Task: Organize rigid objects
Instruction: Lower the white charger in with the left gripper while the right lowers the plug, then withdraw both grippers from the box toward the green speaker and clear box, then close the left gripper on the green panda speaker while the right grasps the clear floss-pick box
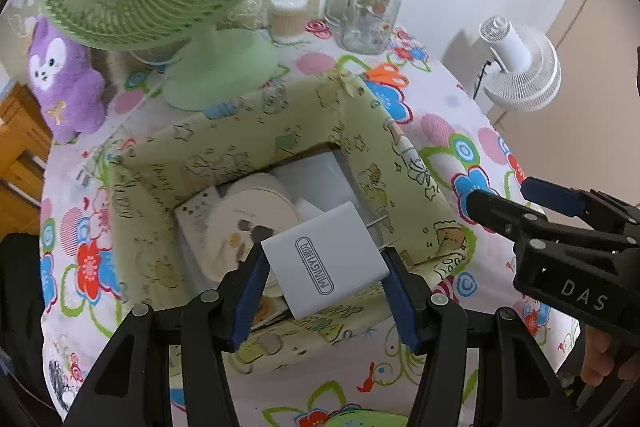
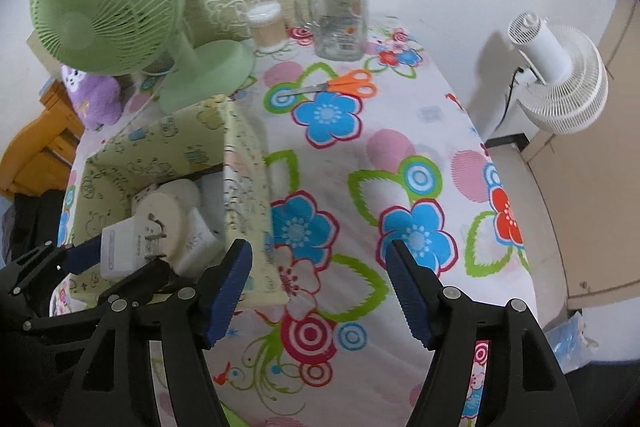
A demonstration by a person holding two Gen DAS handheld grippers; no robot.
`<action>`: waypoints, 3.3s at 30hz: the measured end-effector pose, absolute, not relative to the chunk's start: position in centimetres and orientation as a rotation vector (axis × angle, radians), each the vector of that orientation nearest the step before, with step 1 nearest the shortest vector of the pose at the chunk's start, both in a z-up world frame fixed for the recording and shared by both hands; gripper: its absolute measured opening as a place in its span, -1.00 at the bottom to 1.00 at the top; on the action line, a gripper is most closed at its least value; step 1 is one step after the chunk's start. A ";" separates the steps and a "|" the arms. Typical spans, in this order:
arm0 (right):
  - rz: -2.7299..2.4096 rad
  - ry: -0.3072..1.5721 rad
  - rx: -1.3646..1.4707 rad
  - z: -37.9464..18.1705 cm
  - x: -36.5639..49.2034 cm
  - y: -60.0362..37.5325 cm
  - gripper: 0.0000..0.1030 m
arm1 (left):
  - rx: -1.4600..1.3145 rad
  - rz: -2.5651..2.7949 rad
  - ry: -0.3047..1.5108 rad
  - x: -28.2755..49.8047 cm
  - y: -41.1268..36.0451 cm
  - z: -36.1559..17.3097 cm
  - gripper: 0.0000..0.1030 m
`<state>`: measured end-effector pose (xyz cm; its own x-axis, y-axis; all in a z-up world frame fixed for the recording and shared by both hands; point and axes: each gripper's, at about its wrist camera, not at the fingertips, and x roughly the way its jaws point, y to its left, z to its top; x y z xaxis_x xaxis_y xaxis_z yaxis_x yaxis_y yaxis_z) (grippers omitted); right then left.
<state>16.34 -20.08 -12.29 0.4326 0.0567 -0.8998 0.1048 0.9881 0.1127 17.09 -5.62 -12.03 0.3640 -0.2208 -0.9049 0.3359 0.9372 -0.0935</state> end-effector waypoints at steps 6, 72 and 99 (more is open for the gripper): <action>-0.045 1.142 0.173 -13.0 16.6 -20.8 0.41 | 0.110 -0.374 1.164 17.6 -6.3 -12.8 0.14; 0.244 0.974 0.084 -5.8 9.5 -15.5 0.77 | 0.038 -0.127 1.010 7.7 -2.7 -5.4 0.91; 0.262 0.978 0.033 -7.5 3.4 -13.7 0.77 | 0.102 -0.202 1.015 2.3 -1.2 -8.0 0.91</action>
